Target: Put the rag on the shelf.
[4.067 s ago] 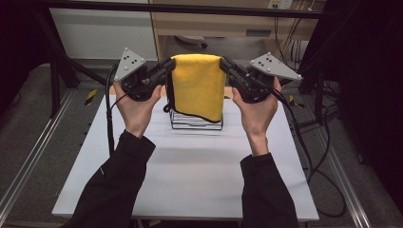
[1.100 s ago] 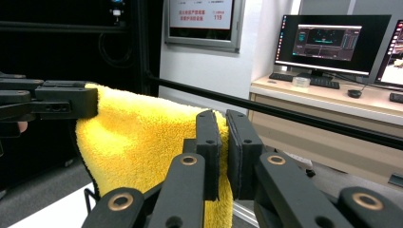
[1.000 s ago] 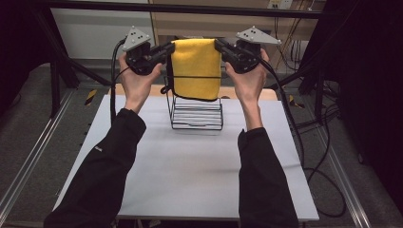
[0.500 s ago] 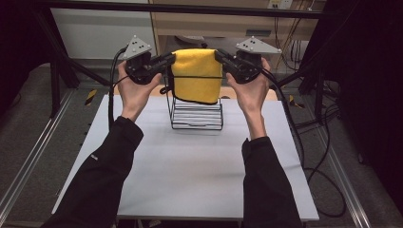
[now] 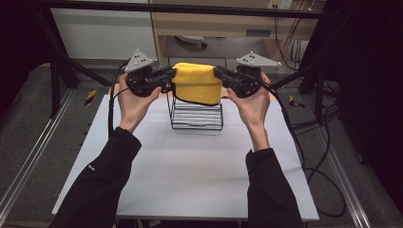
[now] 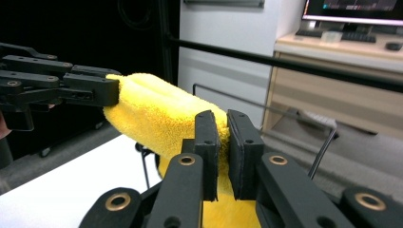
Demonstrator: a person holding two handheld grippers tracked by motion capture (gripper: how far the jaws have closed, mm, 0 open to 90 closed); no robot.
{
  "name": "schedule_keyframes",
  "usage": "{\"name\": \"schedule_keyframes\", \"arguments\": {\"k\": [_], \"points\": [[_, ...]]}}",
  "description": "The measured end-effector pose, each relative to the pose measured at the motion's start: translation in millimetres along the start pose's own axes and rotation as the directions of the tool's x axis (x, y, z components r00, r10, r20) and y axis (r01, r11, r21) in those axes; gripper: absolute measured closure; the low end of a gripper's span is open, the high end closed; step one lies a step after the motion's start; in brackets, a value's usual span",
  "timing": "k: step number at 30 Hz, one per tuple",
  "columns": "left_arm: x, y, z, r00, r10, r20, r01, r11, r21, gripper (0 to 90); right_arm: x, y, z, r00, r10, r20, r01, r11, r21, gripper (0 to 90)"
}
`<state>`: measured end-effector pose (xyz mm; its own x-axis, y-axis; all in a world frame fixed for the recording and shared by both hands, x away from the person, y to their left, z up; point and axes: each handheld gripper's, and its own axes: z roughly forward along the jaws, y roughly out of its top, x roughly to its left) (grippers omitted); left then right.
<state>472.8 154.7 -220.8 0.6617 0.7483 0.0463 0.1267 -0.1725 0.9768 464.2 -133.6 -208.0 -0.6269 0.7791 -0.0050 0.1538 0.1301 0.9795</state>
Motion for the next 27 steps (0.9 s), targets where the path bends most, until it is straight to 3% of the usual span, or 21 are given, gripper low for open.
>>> {"name": "schedule_keyframes", "arguments": {"k": [7, 13, 17, 23, 27], "points": [[-4.6, -12.8, -3.3, 0.9999, -0.006, 0.015, 0.005, 0.9993, 0.038, 76.6, 1.8, -12.5, -2.4, 0.9989, 0.041, -0.021, -0.04, 0.998, 0.04, 82.7], [-6.7, -24.8, -4.6, 0.9995, -0.003, 0.03, 0.001, 0.9984, 0.057, 74.8, 3.3, -23.5, 0.1, 0.9992, 0.026, -0.031, -0.024, 0.998, 0.064, 81.8], [-7.0, -28.3, -4.8, 0.9993, -0.008, 0.037, 0.005, 0.9953, 0.097, 71.2, 3.2, -29.8, 0.6, 0.9991, 0.02, -0.038, -0.017, 0.997, 0.073, 81.3], [-5.5, -22.6, -13.1, 0.9989, -0.025, 0.039, 0.02, 0.9919, 0.125, 60.4, 3.1, -35.2, 0.2, 0.9989, 0.016, -0.045, -0.012, 0.997, 0.073, 81.2], [-4.7, -10.8, -19.3, 0.9986, -0.036, 0.038, 0.031, 0.9933, 0.112, 58.2, 3.2, -38.2, -0.2, 0.9987, 0.014, -0.048, -0.01, 0.997, 0.075, 80.5]]}}
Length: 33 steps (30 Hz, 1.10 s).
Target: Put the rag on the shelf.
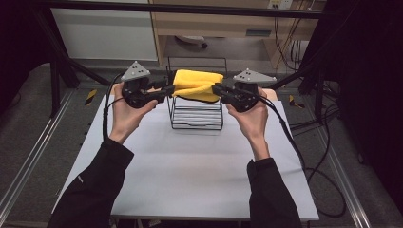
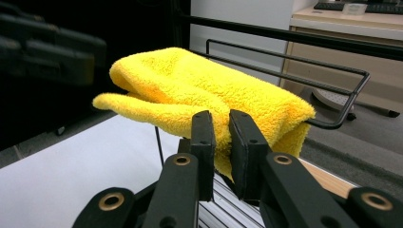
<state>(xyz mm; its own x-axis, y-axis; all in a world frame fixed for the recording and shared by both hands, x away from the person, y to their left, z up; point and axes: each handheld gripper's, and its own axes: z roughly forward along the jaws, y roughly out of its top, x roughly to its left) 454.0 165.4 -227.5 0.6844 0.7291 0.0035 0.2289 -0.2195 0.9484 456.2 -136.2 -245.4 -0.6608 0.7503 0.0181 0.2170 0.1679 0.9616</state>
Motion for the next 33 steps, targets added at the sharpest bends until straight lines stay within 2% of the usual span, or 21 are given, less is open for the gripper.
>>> {"name": "schedule_keyframes", "arguments": {"k": [4, 7, 10, 13, 17, 22, 26, 29, 33], "points": [[-1.6, 8.8, 4.9, 1.0, -0.006, 0.001, 0.006, 1.0, 0.0, 65.1, 1.0, -3.0, 0.2, 1.0, -0.008, 0.001, 0.008, 1.0, 0.001, 79.8], [-0.2, 10.6, 15.0, 0.9996, -0.028, 0.003, 0.028, 0.9992, 0.027, 72.6, 1.4, -4.8, -1.0, 0.9997, -0.023, 0.001, 0.023, 1.0, 0.004, 79.7], [0.0, 8.1, 25.7, 0.9978, -0.06, 0.027, 0.058, 0.9966, 0.058, 81.2, 1.9, -6.6, -1.6, 0.9995, -0.031, -0.002, 0.031, 1.0, 0.006, 79.4], [0.2, 3.6, 32.7, 0.9988, -0.047, 0.015, 0.045, 0.9947, 0.092, 86.5, 2.3, -9.0, -1.4, 0.9994, -0.033, -0.009, 0.034, 0.999, 0.011, 78.2], [-0.3, -2.5, 38.2, 0.9997, -0.023, -0.005, 0.023, 0.991, 0.132, 88.7, 2.7, -9.7, 0.1, 0.9994, -0.023, -0.026, 0.023, 1.0, 0.018, 73.6], [0.7, -12.2, 44.8, 0.9998, -0.018, -0.003, 0.018, 0.9867, 0.162, 89.1, 2.5, -5.9, 1.0, 0.9995, -0.011, -0.03, 0.011, 1.0, -0.01, 74.6], [1.9, -17.3, 48.8, 0.9997, -0.023, -0.001, 0.022, 0.9864, 0.163, 89.0, 1.4, -13.4, 13.2, 0.9987, 0.028, -0.044, -0.026, 0.998, 0.056, 90.0], [1.6, -20.3, 51.3, 0.9999, -0.016, -0.001, 0.016, 0.9873, 0.158, 88.9, -2.0, -25.0, 23.9, 0.9987, 0.043, -0.027, -0.04, 0.995, 0.091, 90.0], [4.4, -24.6, 55.3, 0.9996, -0.025, -0.012, 0.027, 0.9883, 0.15, 87.8, -9.9, -36.7, 32.5, 0.9985, 0.054, 0.009, -0.055, 0.994, 0.098, 90.0]]}}
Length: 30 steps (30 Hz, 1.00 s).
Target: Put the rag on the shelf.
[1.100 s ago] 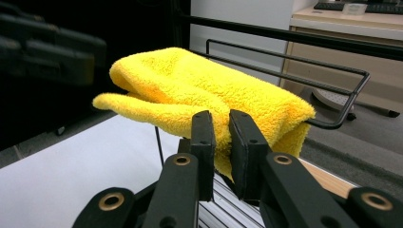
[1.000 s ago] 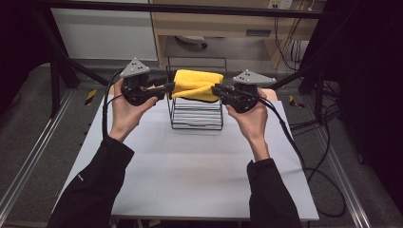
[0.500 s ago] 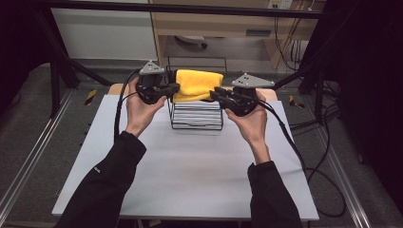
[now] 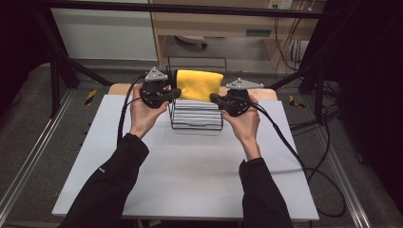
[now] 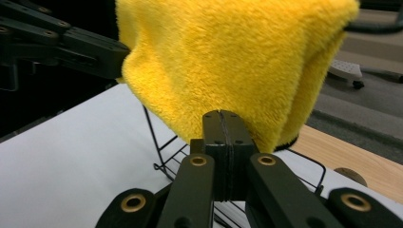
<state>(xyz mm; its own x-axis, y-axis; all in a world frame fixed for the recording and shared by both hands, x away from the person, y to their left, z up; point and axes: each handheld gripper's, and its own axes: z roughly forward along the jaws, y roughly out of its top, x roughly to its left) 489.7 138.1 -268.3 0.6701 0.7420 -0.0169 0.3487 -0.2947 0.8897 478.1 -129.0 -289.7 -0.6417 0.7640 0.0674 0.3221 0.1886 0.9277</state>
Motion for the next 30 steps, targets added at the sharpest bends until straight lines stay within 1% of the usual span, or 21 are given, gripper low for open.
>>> {"name": "schedule_keyframes", "arguments": {"k": [1, 3, 5, 7, 8, 9, 10, 12, 14, 16, 18, 21, 22, 26, 28, 30], "points": [[0.7, -1.0, 1.8, 0.9999, -0.01, 0.006, 0.01, 1.0, 0.001, 87.5, -1.2, -1.3, 1.2, 1.0, 0.005, 0.003, -0.005, 1.0, 0.001, 90.0], [2.0, -2.8, 4.4, 0.9998, -0.015, 0.011, 0.015, 0.9998, 0.011, 87.7, -2.1, -2.3, 1.9, 1.0, 0.004, 0.004, -0.004, 1.0, -0.004, 88.3], [2.8, -4.7, 4.8, 0.9999, -0.01, 0.012, 0.01, 0.9999, 0.009, 85.9, -1.7, -2.1, 0.6, 1.0, -0.003, -0.001, 0.003, 1.0, -0.016, 84.0], [3.0, -5.7, 3.0, 0.9997, -0.01, 0.022, 0.01, 0.9999, 0.004, 83.3, -0.8, -1.7, -2.5, 0.9999, -0.01, -0.013, 0.01, 0.999, -0.035, 80.2], [2.8, -5.9, 1.6, 0.9995, -0.008, 0.03, 0.008, 1.0, 0.002, 81.8, -0.4, -1.4, -4.6, 0.9998, -0.011, -0.018, 0.01, 0.999, -0.043, 76.3], [2.2, -6.1, 0.4, 0.999, -0.006, 0.045, 0.006, 1.0, 0.003, 79.5, -0.1, -1.0, -6.9, 0.9997, -0.004, -0.025, 0.003, 0.999, -0.037, 71.9], [1.9, -6.2, -1.5, 0.9989, 0.003, 0.047, -0.003, 1.0, 0.003, 77.2, 0.1, -0.8, -9.3, 0.9995, -0.005, -0.032, 0.004, 0.999, -0.037, 68.3], [0.9, -6.5, -5.2, 0.9987, 0.008, 0.051, -0.008, 1.0, 0.003, 72.5, 0.7, -0.5, -15.3, 0.9995, -0.019, -0.025, 0.018, 0.999, -0.043, 62.1], [-0.1, -7.5, -9.2, 0.9984, 0.014, 0.055, -0.015, 0.9999, 0.009, 66.5, 0.7, -0.2, -21.2, 0.9994, -0.021, -0.028, 0.02, 0.999, -0.038, 53.2], [-1.2, -9.6, -13.0, 0.9983, 0.031, 0.05, -0.032, 0.9993, 0.021, 59.8, 1.2, -0.3, -27.2, 0.9992, -0.034, -0.022, 0.033, 0.999, -0.036, 48.3], [-1.2, -12.9, -16.1, 0.9981, 0.04, 0.048, -0.041, 0.9986, 0.033, 53.3, 0.1, -0.6, -33.0, 0.9988, -0.046, -0.016, 0.045, 0.998, -0.039, 41.0], [0.0, -19.1, -20.1, 0.998, 0.05, 0.04, -0.052, 0.9973, 0.052, 45.9, -1.9, -2.3, -40.3, 0.999, -0.041, -0.02, 0.04, 0.998, -0.047, 34.3], [0.8, -21.4, -21.3, 0.9978, 0.05, 0.044, -0.053, 0.9969, 0.059, 43.4, -2.7, -3.2, -42.2, 0.999, -0.039, -0.021, 0.038, 0.998, -0.052, 31.0], [2.7, -31.1, -26.4, 0.9972, 0.053, 0.053, -0.057, 0.9947, 0.086, 34.5, -5.4, -7.9, -47.6, 0.9992, -0.036, -0.018, 0.036, 0.999, -0.025, 19.9], [3.3, -36.1, -28.8, 0.9972, 0.053, 0.052, -0.058, 0.9942, 0.091, 30.5, -6.6, -11.8, -49.7, 0.999, -0.042, -0.014, 0.041, 0.999, -0.021, 16.6], [4.0, -41.7, -31.3, 0.9969, 0.049, 0.062, -0.055, 0.9942, 0.092, 27.5, -7.7, -15.9, -51.8, 0.9993, -0.035, -0.012, 0.035, 0.999, -0.007, 14.7]]}}
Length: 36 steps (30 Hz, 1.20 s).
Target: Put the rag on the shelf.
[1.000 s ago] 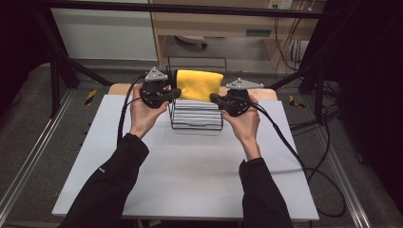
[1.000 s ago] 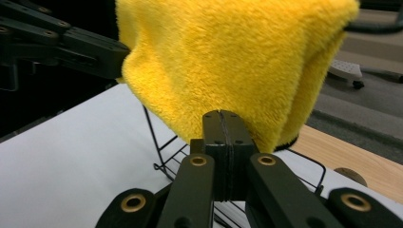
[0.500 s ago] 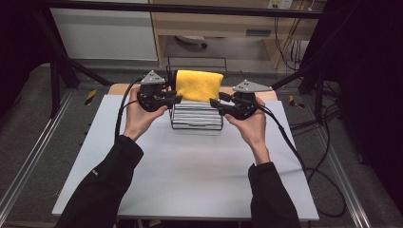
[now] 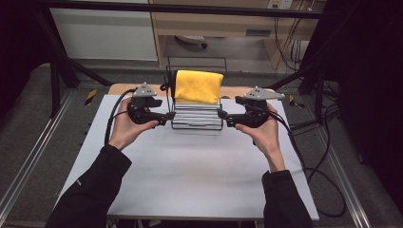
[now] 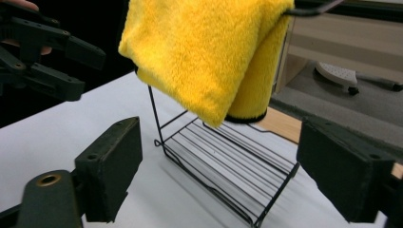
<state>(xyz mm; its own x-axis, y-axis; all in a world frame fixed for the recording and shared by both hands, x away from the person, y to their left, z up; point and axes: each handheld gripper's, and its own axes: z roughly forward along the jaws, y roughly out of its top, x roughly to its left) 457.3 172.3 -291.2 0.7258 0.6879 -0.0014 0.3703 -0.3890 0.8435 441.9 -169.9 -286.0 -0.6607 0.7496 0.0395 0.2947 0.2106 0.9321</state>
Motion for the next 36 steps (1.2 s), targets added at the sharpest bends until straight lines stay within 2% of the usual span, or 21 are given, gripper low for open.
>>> {"name": "schedule_keyframes", "arguments": {"k": [2, 9, 15, 27, 36], "points": [[0.2, -6.7, -1.6, 0.9999, -0.004, 0.01, 0.004, 1.0, -0.002, 23.5, -0.9, -4.4, -2.2, 0.9999, 0.015, -0.003, -0.014, 1.0, 0.026, 12.7], [0.9, -37.3, -5.4, 0.9996, -0.001, 0.029, 0.001, 0.9999, 0.016, 11.1, -5.6, -26.2, -9.8, 0.9987, 0.051, 0.004, -0.051, 0.997, 0.051, 6.6], [2.5, -69.0, -7.1, 0.9997, -0.006, 0.022, 0.005, 0.9992, 0.039, 5.4, -11.3, -51.8, -13.0, 0.9964, 0.085, 0.004, -0.085, 0.993, 0.077, 5.9], [6.7, -129.2, -12.1, 0.9978, -0.06, 0.027, 0.059, 0.997, 0.051, 4.5, -13.0, -108.6, -12.2, 0.995, 0.099, 0.01, -0.1, 0.985, 0.142, 5.4], [12.3, -162.0, -17.4, 0.9971, -0.072, 0.023, 0.071, 0.9952, 0.068, 5.3, -16.8, -140.8, -18.5, 0.9949, 0.101, 0.009, -0.1, 0.976, 0.195, 4.3]]}}
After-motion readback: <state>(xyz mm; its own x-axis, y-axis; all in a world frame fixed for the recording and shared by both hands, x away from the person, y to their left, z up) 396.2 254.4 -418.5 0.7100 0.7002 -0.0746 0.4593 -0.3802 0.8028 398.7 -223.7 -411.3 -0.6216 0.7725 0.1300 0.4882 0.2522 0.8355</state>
